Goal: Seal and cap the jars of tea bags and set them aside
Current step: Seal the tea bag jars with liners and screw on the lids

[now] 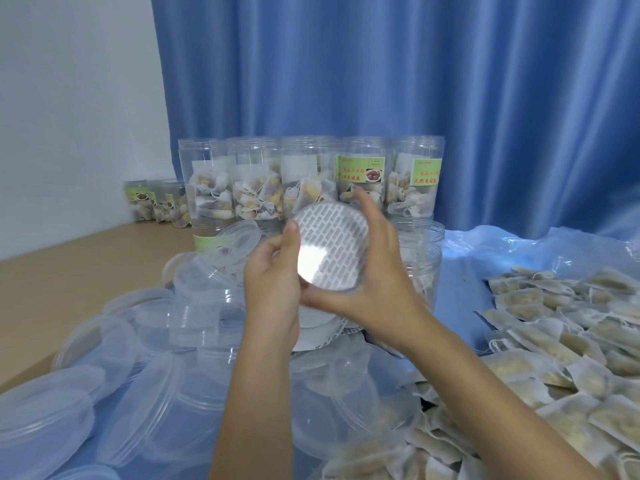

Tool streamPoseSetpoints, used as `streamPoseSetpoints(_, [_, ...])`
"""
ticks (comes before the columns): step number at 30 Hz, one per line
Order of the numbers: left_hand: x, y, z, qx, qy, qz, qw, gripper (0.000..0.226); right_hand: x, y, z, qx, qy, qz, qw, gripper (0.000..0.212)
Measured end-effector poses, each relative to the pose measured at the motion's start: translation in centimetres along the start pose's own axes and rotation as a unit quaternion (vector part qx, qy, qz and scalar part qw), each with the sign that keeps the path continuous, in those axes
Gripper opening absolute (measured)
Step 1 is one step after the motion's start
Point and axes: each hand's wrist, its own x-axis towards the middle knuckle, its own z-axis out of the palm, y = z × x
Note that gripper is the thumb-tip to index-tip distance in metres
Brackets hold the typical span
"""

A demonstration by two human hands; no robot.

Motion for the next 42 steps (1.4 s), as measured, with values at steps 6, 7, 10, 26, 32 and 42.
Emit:
streamPoseSetpoints(6, [-0.4, 0.6, 0.8, -0.099, -0.139, -0.025, 0.985, 0.034, 0.5, -0.8, -2.1, -0.200, 0.069, -0.062, 0.975, 0.079])
streamPoseSetpoints(7, [-0.5, 0.6, 1.0, -0.112, -0.167, -0.038, 0.979, 0.036, 0.8, -0.7, -2.8, -0.204, 0.081, -0.061, 0.974, 0.077])
streamPoseSetpoints(10, [-0.7, 0.2, 1.6, -0.070, -0.192, -0.068, 0.977, 0.030, 2.3, 0.4, -5.2, -0.216, 0.123, -0.018, 0.968, 0.072])
streamPoseSetpoints(26, [0.4, -1.3, 1.0, -0.055, -0.062, -0.080, 0.993, 0.007, 3.6, 6.1, -7.2, -0.312, -0.097, 0.170, 0.930, 0.070])
streamPoseSetpoints(32, [0.3, -1.6, 1.2, -0.035, -0.056, -0.086, 0.994, 0.004, 0.4, 6.2, -6.5, -0.323, -0.015, 0.111, 0.940, 0.076])
streamPoseSetpoints(42, [0.1, -1.6, 1.6, 0.023, 0.005, -0.077, 0.997, 0.026, 0.9, 2.9, -9.0, -0.143, 0.147, 0.040, 0.978, 0.066])
